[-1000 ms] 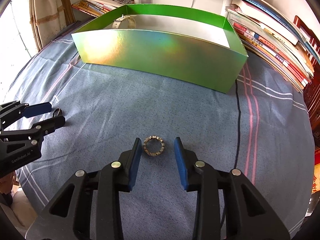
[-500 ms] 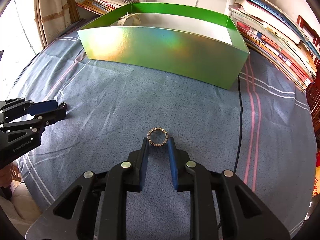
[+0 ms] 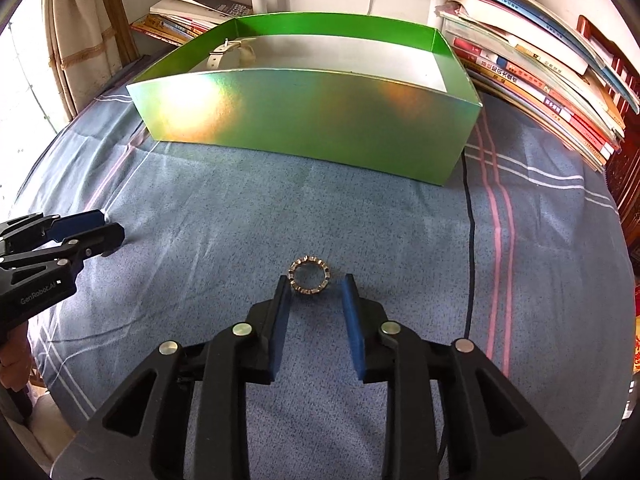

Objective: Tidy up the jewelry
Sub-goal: 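Grasp the dark ring with the left tool while the right tool grasps the silver ring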

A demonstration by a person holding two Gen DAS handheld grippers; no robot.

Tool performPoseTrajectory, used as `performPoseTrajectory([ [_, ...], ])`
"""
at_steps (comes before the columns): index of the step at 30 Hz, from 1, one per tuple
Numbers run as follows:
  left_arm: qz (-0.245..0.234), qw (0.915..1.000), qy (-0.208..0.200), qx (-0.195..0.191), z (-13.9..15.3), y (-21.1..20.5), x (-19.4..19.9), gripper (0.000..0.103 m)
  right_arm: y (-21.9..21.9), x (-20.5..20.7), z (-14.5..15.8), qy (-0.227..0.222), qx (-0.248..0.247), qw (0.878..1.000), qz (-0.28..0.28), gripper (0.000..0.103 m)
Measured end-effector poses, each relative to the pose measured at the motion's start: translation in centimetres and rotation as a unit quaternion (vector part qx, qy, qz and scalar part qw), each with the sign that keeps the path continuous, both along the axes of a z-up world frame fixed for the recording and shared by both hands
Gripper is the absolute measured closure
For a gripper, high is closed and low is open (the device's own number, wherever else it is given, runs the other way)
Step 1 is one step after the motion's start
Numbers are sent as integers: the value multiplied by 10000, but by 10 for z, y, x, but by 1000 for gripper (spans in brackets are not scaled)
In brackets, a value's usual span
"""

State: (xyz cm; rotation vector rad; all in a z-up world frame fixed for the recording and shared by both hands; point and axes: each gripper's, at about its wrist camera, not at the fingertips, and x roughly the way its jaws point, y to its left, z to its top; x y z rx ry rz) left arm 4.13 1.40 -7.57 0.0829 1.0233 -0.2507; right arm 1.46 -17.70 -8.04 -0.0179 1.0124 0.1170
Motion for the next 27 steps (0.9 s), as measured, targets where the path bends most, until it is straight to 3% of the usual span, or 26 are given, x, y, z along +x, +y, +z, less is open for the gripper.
performPoseTrajectory([
  [13, -112, 9994, 44, 329, 0, -13, -16, 66, 0, -1, 0, -71, -17, 10000, -3, 67],
  [20, -140, 9995, -12, 287, 0, -11, -18, 77, 1, 0, 0, -90, -41, 9999, -28, 66],
  [27, -160, 9992, -89, 343, 1, -15, -19, 80, 2, 1, 0, -85, -37, 10000, -24, 66],
])
